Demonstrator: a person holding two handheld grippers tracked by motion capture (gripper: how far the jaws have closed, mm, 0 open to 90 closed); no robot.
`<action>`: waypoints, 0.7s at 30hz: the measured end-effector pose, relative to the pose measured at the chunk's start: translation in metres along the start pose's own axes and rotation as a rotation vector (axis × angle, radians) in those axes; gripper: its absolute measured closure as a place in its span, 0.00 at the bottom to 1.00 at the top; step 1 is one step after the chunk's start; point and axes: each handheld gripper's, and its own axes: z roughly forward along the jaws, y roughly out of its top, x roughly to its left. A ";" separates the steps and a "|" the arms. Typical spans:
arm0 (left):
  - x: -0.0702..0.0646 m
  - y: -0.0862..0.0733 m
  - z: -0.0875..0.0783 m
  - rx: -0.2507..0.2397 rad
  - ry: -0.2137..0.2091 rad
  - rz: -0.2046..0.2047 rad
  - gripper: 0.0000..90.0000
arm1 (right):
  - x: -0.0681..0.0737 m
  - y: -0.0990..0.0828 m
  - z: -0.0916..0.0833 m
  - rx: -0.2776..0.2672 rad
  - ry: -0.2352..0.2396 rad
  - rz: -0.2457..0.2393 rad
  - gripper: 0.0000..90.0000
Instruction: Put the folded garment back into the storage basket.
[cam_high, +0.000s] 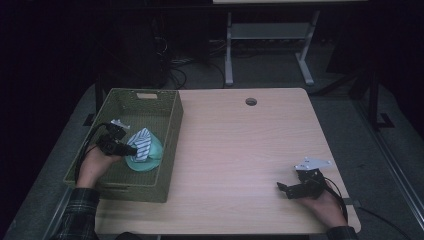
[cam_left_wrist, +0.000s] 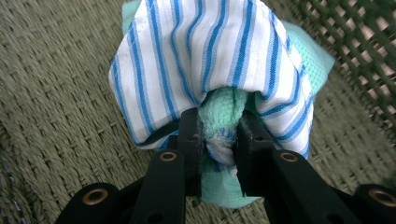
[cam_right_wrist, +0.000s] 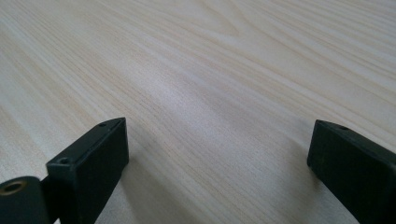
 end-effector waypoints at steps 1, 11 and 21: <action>0.000 0.000 0.001 0.001 -0.003 0.003 0.77 | 0.000 0.000 0.000 0.000 0.000 0.000 0.06; -0.001 -0.001 -0.009 -0.058 0.008 0.001 0.46 | 0.000 0.000 0.000 0.000 0.000 -0.001 0.06; -0.020 0.013 -0.035 -0.168 -0.021 0.010 0.24 | 0.000 0.000 0.000 -0.003 0.000 -0.005 0.06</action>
